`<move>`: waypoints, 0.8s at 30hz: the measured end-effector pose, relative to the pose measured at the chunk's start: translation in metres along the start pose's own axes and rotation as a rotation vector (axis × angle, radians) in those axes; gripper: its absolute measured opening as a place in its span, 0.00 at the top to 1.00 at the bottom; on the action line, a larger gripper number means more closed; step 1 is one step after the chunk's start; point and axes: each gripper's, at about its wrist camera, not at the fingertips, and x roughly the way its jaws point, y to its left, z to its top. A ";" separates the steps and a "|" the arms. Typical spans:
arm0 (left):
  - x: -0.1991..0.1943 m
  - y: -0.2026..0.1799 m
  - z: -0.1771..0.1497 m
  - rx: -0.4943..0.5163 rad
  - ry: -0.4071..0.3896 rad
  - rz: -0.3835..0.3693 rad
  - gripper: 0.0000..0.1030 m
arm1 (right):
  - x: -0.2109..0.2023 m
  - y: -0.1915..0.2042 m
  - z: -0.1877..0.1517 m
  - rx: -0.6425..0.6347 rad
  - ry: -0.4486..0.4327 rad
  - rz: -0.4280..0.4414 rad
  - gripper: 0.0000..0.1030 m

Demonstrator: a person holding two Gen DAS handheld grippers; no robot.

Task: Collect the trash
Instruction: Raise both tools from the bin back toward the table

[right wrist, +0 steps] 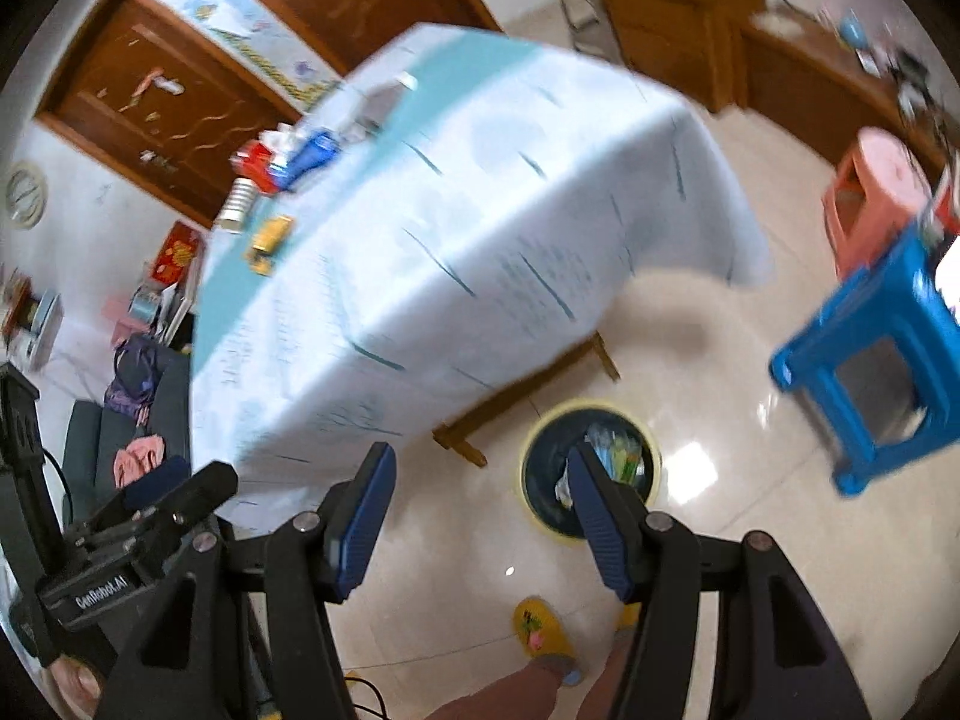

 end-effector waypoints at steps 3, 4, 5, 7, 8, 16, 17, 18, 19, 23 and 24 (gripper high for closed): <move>-0.032 0.000 0.012 -0.031 -0.060 -0.011 0.05 | -0.021 0.020 0.014 -0.069 -0.034 0.013 0.42; -0.041 0.000 0.015 -0.031 -0.080 -0.009 0.05 | -0.026 0.024 0.015 -0.082 -0.037 0.015 0.42; -0.049 -0.002 0.018 -0.028 -0.100 -0.002 0.05 | -0.032 0.029 0.019 -0.103 -0.049 0.022 0.42; -0.059 -0.005 0.023 -0.022 -0.142 0.024 0.06 | -0.041 0.039 0.025 -0.147 -0.068 0.041 0.42; -0.063 -0.006 0.025 -0.023 -0.155 0.033 0.06 | -0.044 0.043 0.027 -0.158 -0.072 0.048 0.42; -0.085 -0.008 0.042 -0.066 -0.231 0.092 0.06 | -0.050 0.070 0.056 -0.278 -0.089 0.105 0.42; -0.087 -0.009 0.042 -0.071 -0.236 0.100 0.06 | -0.050 0.072 0.058 -0.287 -0.091 0.109 0.42; -0.089 -0.008 0.044 -0.079 -0.244 0.110 0.06 | -0.050 0.076 0.063 -0.302 -0.091 0.118 0.42; -0.091 -0.007 0.044 -0.085 -0.253 0.118 0.06 | -0.049 0.078 0.067 -0.312 -0.090 0.127 0.42; -0.096 0.001 0.046 -0.111 -0.277 0.158 0.06 | -0.041 0.093 0.081 -0.367 -0.081 0.151 0.42; -0.096 0.005 0.047 -0.120 -0.277 0.169 0.06 | -0.036 0.098 0.085 -0.381 -0.073 0.155 0.42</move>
